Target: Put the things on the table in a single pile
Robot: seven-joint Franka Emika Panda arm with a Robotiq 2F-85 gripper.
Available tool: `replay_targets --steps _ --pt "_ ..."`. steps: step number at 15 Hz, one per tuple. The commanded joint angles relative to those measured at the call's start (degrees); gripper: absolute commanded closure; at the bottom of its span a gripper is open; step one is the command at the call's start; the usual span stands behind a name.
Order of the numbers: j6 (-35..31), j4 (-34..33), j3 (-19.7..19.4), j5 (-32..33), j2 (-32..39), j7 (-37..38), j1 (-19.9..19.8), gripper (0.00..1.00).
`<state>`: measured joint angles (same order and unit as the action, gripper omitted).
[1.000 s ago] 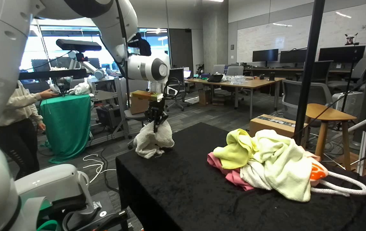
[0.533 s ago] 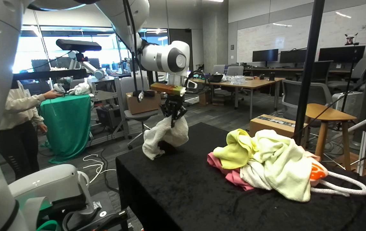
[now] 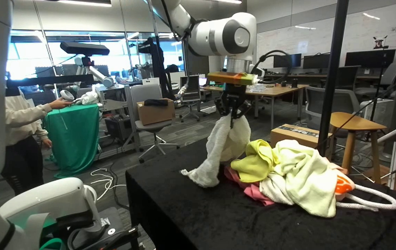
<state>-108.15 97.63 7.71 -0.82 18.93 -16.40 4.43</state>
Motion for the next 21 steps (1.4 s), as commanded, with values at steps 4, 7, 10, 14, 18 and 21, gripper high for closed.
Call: replay_targets --steps 4,7,10,14,18,21 --pt "1.35 -8.85 -3.20 -0.39 1.80 -6.55 -5.23 0.92" --pt "-1.11 -10.70 -3.48 -0.95 2.77 -6.33 -6.13 0.92" --pt "-6.58 -10.82 -3.42 -1.30 3.24 -5.39 -6.28 0.92" --pt "-14.12 -10.02 -4.08 0.57 3.89 -3.52 -5.81 0.93" --pt "-18.80 -9.92 -5.36 2.77 5.22 -0.87 -5.78 0.92" --pt "-20.09 -9.61 -6.52 4.23 5.73 0.97 -5.89 0.63"
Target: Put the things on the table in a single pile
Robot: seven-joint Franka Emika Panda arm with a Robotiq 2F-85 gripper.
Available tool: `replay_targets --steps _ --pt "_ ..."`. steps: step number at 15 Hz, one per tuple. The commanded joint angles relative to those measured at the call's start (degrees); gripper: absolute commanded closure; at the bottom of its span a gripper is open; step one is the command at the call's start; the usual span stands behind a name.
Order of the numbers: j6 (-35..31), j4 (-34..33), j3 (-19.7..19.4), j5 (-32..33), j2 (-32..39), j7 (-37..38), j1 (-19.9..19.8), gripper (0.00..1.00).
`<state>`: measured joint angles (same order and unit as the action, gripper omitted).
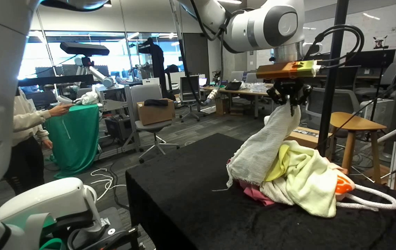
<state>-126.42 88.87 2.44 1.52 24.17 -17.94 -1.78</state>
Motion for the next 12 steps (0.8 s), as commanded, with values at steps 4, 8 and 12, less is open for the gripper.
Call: replay_targets --steps 4,8,12 --pt "-2.06 0.54 -2.76 4.08 -0.40 4.55 0.39 0.37" --pt "0.60 2.79 -3.46 5.36 -3.31 5.77 0.19 0.08" --pt "6.59 7.72 -3.23 4.21 -9.60 4.67 -0.35 0.00"
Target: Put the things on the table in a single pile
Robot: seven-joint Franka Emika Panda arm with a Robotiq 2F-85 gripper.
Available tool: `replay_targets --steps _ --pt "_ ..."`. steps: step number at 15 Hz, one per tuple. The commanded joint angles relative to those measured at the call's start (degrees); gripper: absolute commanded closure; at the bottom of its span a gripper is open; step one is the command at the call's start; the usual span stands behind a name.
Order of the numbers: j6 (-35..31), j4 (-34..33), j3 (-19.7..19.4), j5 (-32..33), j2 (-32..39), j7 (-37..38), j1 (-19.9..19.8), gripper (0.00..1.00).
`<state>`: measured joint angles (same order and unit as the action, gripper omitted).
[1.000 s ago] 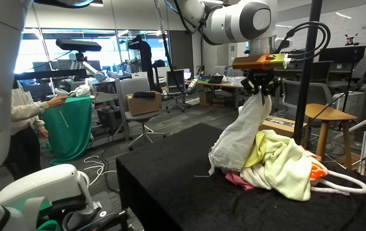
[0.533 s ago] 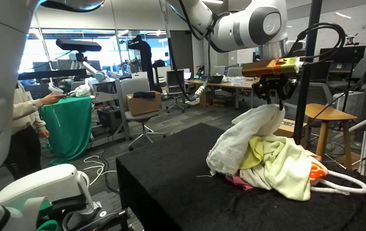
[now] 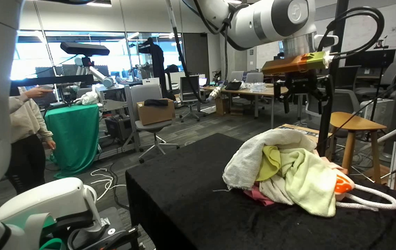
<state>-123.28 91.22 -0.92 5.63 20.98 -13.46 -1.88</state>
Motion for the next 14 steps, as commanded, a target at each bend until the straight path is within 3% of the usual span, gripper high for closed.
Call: replay_targets --steps 1,7,14 --pt "4.89 7.74 0.32 -0.36 -9.04 -0.44 -0.41 0.00" --pt "9.25 24.03 0.93 -3.03 -26.10 -0.22 0.47 0.00" --pt "6.51 45.18 1.79 -7.81 -46.22 3.77 3.62 0.00"
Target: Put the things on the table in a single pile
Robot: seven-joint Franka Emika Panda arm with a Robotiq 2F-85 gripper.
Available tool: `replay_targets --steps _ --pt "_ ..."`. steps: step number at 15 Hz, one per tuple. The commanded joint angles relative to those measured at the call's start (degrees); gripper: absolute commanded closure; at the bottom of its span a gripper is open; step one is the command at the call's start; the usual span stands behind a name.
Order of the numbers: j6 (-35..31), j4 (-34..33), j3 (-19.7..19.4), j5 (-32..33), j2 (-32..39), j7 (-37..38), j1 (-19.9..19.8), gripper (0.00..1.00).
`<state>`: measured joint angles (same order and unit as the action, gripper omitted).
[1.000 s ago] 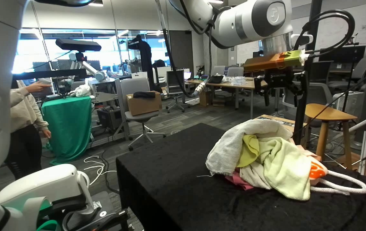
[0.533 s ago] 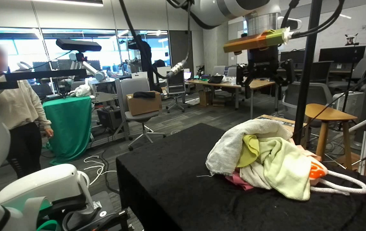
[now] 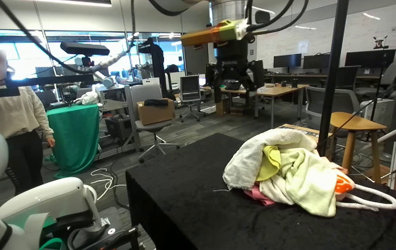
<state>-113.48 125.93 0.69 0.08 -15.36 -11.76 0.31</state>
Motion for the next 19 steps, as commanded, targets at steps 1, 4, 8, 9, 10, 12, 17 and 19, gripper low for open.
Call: replay_targets --steps 1,4,8,9,10,12,17,19 --pt "-3.68 13.17 0.19 -2.81 -12.80 2.41 1.88 0.00" --pt "-10.99 22.85 0.64 -1.87 -21.46 4.49 2.34 0.00" --pt "-21.69 34.99 0.41 1.09 -32.67 5.90 0.93 0.00" --pt "-24.53 37.56 0.01 1.79 -34.52 5.89 0.38 0.00" --pt "-23.70 32.37 -0.51 2.44 -31.62 5.49 -0.20 0.00" --pt "-25.60 33.01 -2.24 3.71 -33.53 4.28 -1.22 0.00" --pt "-23.85 32.43 -2.42 3.39 -32.75 5.04 -0.72 0.00" --pt "-23.90 32.44 -2.40 3.39 -32.73 5.04 -0.71 0.00"
